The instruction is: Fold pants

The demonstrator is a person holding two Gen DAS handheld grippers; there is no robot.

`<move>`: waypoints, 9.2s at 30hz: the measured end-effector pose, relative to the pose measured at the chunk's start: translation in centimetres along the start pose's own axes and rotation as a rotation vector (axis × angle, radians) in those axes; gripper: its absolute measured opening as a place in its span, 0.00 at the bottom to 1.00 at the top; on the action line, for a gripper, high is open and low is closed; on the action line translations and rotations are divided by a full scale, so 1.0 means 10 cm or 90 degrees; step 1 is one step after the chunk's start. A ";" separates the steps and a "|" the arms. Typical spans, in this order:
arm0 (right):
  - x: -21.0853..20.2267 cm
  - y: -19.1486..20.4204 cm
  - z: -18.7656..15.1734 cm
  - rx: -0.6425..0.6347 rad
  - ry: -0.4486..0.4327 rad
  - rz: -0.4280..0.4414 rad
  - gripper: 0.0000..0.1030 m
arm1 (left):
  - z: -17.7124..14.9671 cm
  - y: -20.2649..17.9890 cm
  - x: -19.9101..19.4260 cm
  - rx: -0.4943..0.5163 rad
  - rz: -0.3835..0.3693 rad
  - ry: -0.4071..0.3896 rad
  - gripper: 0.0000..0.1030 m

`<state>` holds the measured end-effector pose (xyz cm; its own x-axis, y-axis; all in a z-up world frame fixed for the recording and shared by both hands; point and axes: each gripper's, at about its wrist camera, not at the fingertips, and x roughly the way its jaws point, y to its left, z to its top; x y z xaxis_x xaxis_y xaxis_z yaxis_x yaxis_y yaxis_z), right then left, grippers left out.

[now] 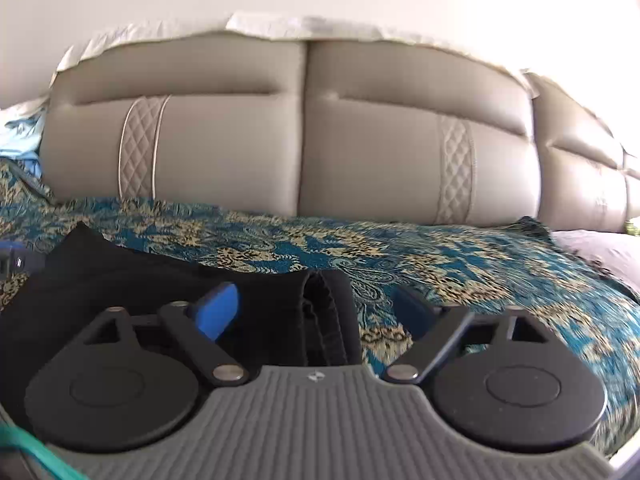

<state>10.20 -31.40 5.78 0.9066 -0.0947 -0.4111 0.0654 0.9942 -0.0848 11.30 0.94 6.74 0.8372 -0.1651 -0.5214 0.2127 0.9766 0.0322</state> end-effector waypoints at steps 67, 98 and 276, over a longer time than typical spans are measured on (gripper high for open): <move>1.03 -0.61 -0.10 0.139 0.155 0.259 0.68 | 0.14 0.81 0.91 -0.189 -0.247 0.181 0.49; 1.19 -0.11 0.13 0.169 0.149 0.293 0.30 | 0.15 0.63 0.79 -0.207 -0.050 0.101 0.13; 0.23 1.10 -0.66 -0.029 0.021 0.093 1.00 | -0.70 0.18 -0.09 -0.094 0.104 0.062 1.00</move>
<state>10.31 -21.00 -2.09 0.8907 0.0487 -0.4519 -0.0860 0.9944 -0.0622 7.41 3.77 1.34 0.8000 0.0042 -0.6000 -0.0043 1.0000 0.0012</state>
